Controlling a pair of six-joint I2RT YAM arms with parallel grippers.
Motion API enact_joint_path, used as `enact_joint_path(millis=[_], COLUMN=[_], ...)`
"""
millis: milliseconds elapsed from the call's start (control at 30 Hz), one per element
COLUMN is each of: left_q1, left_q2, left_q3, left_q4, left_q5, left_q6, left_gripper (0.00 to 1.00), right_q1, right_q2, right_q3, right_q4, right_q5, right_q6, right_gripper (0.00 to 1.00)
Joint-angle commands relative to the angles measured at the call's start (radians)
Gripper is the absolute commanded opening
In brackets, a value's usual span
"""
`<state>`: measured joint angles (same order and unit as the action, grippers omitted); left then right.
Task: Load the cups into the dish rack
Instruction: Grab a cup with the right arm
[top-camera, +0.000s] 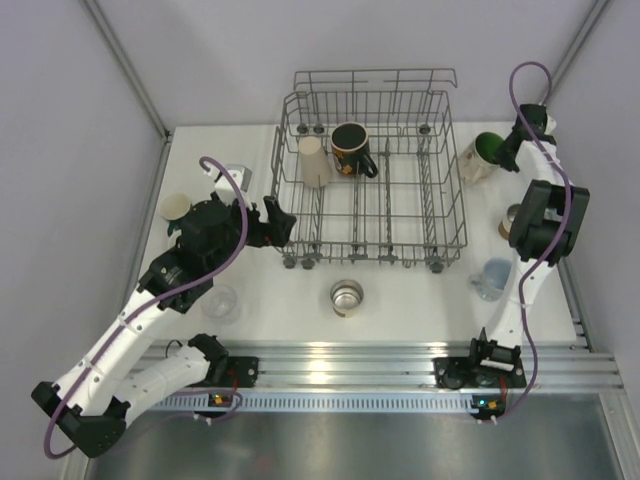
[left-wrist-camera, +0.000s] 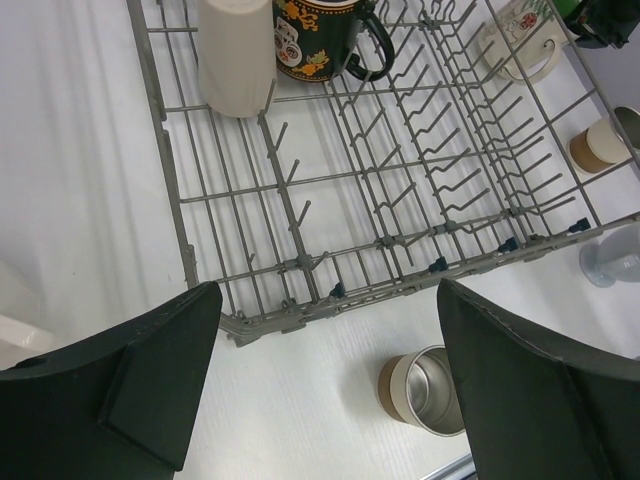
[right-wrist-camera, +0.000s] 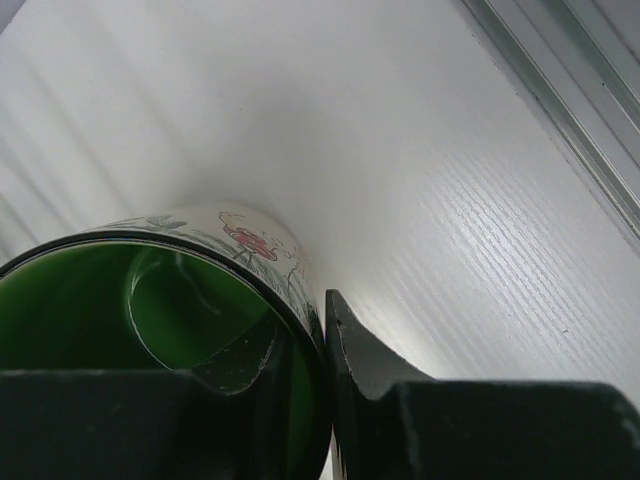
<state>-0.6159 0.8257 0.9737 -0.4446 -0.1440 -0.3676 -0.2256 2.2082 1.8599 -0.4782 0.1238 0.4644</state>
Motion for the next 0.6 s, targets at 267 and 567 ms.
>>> enact_joint_path(millis=[267, 567], left_q1=[0.001, 0.002], left_q2=[-0.011, 0.023], left_q3=[0.033, 0.121], left_q4=[0.06, 0.06], left_q5=[0.058, 0.243], left_q6=[-0.04, -0.085], left_gripper=[0.98, 0.96], right_q1=[-0.034, -0.038], right_q2=[-0.304, -0.586], right_q3=[0.01, -0.138], right_q4=[0.105, 0.244], right_q5=[0.042, -0.116], right_q6=[0.048, 0.123], right_gripper=[0.0, 0.0])
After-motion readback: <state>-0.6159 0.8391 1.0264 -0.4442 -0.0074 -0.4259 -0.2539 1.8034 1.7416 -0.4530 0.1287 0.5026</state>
